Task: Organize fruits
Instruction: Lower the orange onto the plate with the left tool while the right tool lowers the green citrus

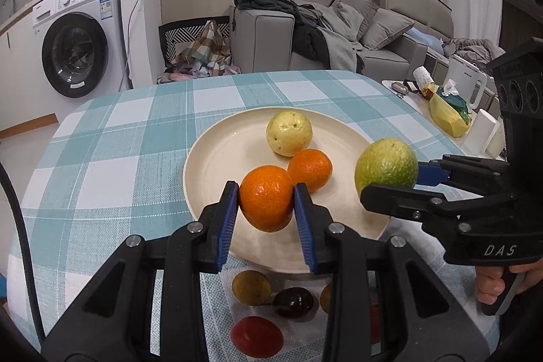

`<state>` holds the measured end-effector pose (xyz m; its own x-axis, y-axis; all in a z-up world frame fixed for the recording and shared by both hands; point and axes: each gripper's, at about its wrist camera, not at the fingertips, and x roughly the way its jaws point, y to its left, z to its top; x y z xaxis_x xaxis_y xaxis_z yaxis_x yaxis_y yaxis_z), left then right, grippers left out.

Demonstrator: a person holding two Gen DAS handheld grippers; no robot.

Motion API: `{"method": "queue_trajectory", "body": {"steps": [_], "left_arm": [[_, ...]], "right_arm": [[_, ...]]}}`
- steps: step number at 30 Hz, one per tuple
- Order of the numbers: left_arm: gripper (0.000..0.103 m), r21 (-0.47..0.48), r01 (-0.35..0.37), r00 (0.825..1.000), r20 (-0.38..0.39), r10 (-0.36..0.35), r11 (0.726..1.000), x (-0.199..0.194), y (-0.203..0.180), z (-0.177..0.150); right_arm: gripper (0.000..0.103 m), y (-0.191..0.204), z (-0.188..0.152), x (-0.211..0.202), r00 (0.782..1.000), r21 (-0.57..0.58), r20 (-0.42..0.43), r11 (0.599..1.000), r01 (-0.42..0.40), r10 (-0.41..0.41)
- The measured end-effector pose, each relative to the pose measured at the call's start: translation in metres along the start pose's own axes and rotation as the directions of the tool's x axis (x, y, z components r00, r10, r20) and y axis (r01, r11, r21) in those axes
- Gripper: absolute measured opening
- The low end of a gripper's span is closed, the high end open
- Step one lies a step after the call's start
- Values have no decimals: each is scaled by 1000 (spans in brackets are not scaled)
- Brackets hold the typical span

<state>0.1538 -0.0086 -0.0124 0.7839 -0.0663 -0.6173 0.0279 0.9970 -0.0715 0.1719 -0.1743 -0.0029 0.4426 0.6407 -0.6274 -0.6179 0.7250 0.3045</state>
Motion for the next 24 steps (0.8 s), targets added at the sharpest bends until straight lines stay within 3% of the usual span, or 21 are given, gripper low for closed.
{"method": "queue_trajectory", "body": {"steps": [24], "left_arm": [[30, 13, -10, 999, -38, 11, 1000, 1, -5, -6]], "right_arm": [[51, 7, -8, 13, 996, -62, -27, 994, 85, -86]]}}
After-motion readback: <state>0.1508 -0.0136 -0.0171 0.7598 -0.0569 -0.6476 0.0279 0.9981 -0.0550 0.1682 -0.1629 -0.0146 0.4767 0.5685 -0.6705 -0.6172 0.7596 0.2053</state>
